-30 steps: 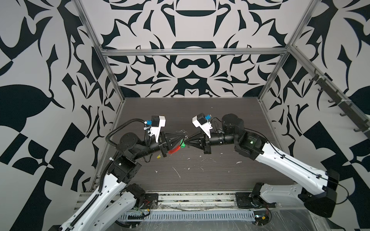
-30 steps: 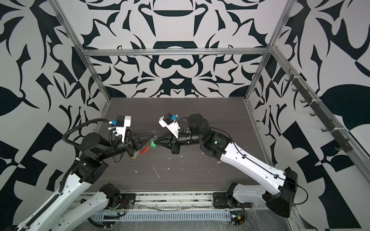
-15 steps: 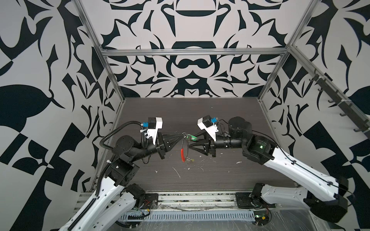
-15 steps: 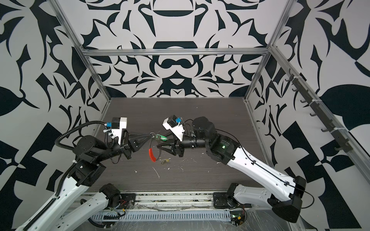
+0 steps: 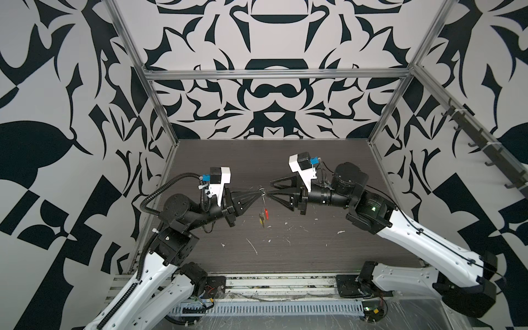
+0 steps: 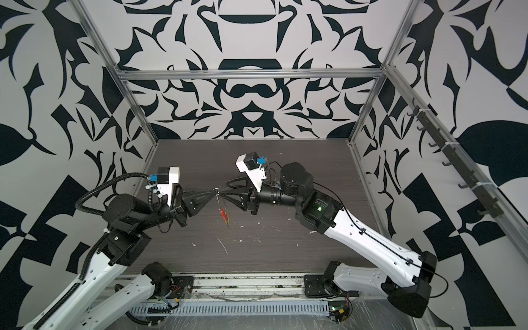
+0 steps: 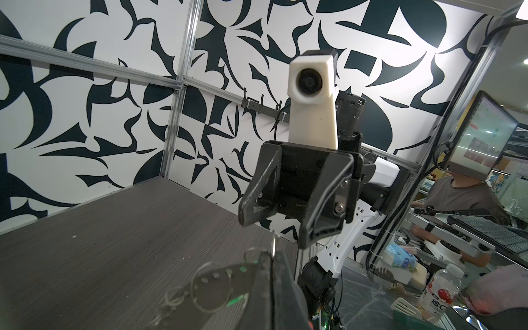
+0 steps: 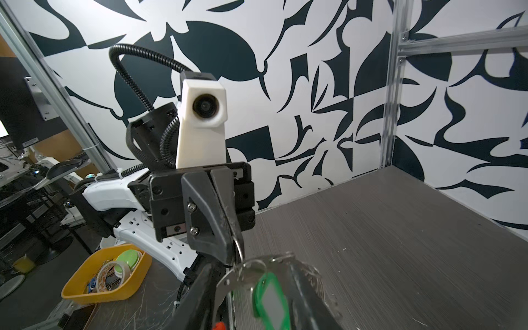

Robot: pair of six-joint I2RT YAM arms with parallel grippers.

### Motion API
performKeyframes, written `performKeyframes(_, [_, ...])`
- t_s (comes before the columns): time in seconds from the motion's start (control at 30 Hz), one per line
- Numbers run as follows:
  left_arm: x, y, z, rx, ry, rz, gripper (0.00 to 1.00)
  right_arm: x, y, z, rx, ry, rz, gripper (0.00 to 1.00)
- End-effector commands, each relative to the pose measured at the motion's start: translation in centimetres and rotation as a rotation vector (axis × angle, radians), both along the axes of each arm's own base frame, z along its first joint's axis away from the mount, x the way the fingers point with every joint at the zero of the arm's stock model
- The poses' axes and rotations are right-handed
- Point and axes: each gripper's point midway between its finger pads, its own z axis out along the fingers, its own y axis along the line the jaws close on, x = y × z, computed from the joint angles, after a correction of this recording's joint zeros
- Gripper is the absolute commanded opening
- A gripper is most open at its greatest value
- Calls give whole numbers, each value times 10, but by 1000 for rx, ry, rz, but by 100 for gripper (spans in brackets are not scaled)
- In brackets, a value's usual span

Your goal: Remove the keys from the keyring

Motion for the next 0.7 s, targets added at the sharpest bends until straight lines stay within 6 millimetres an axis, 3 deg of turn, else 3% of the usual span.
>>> performKeyframes(0.0, [-8,3,9,-31,-40,-19,0,-7,-8,31,84,-59,-3,44])
performKeyframes(0.3, [-8,3,9,-35,-41,-14,0,-16,11,23,81,-6,131,35])
performKeyframes(0.67, [-5,4,8,-38,-36,4,0,-17,15,13,59,25,151,10])
